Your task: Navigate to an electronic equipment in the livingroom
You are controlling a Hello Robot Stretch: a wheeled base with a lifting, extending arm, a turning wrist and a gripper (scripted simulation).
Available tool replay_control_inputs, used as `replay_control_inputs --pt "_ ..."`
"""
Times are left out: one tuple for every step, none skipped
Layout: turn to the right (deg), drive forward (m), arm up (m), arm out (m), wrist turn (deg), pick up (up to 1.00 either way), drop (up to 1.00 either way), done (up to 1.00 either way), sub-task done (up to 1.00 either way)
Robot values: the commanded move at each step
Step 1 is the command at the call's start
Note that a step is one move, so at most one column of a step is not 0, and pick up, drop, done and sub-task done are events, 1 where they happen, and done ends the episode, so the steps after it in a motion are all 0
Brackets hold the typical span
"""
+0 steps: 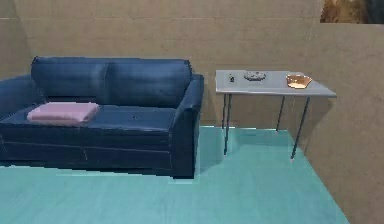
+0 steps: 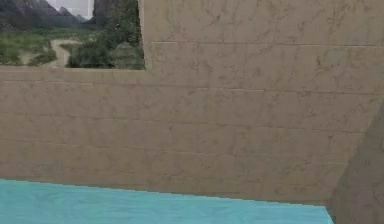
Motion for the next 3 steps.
replay_control_inputs --pt "-18.0 0.0 0.0 0.0 0.0 0.0 0.0 0.0 0.0" --pt "0.0 0.4 0.0 0.0 0.0 0.0 0.0 0.0 0.0" --pt "-45.0 0.0 0.0 0.0 0.0 0.0 0.0 0.0 0.0"
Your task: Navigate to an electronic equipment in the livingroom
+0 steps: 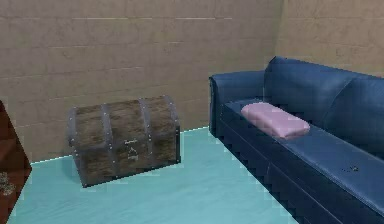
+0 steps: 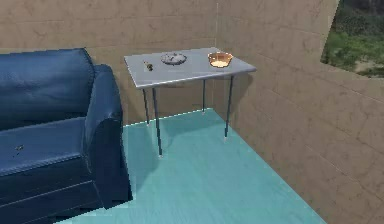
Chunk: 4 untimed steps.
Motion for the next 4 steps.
replay_control_inputs --pt "-21.0 0.0 0.0 0.0 0.0 0.0 0.0 0.0 0.0" --pt "0.0 0.5 0.0 0.0 0.0 0.0 0.0 0.0 0.0" --pt "-45.0 0.0 0.0 0.0 0.0 0.0 0.0 0.0 0.0" --pt "-15.0 0.0 0.0 0.0 0.0 0.0 0.0 0.0 0.0"
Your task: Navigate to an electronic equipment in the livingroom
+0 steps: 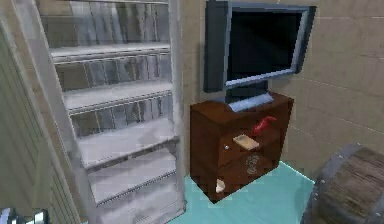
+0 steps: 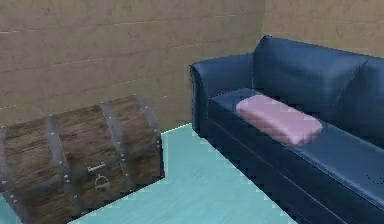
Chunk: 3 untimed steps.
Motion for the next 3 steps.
replay_control_inputs --pt "0.0 0.6 0.0 0.0 0.0 0.0 0.0 0.0 0.0" --pt "24.0 0.0 0.0 0.0 0.0 0.0 0.0 0.0 0.0" --pt "0.0 0.0 0.0 0.0 0.0 0.0 0.0 1.0 0.0"
